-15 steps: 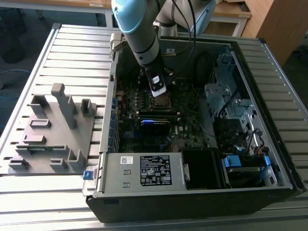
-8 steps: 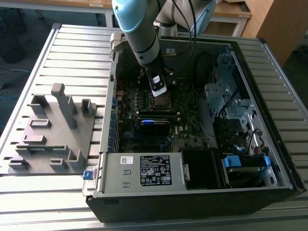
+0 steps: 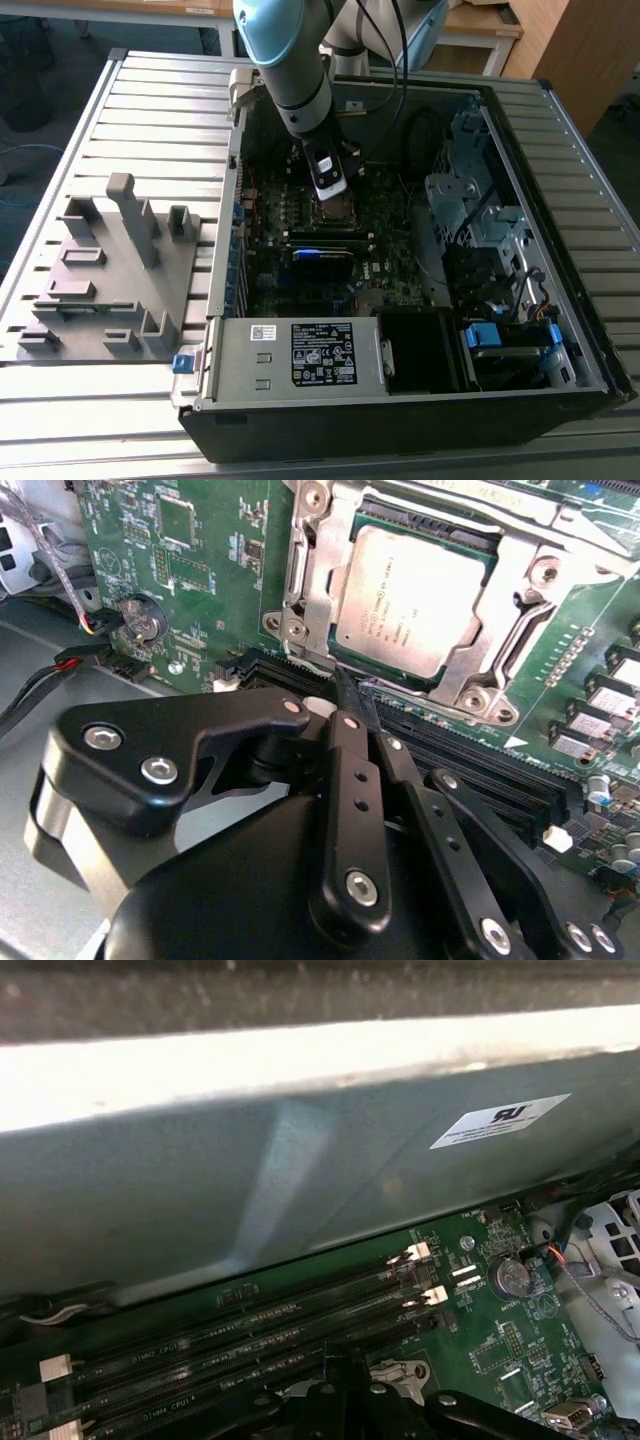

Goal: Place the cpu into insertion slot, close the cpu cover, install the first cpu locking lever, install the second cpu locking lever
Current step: 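Install the first cpu locking lever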

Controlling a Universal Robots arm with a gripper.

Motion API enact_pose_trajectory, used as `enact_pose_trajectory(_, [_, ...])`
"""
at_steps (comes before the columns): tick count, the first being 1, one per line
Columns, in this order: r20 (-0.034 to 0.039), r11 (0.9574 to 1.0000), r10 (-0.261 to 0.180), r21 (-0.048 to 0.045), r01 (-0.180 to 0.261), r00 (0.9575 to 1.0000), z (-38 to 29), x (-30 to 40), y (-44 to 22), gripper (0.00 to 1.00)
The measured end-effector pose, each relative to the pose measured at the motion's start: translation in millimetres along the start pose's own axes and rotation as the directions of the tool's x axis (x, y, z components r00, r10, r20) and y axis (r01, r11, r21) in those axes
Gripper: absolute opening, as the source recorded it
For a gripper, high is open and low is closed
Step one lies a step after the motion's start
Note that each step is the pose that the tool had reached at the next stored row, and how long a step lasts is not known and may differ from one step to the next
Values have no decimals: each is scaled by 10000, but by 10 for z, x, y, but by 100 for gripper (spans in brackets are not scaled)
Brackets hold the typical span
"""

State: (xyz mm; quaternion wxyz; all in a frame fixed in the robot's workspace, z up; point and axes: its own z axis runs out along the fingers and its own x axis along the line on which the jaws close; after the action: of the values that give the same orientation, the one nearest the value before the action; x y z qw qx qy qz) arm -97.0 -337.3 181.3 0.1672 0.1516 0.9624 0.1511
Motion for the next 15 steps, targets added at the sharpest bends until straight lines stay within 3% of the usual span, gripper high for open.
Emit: enact_pose_trajectory(15, [3,10000,4,-2,-4,10000,19,-41,12,10])
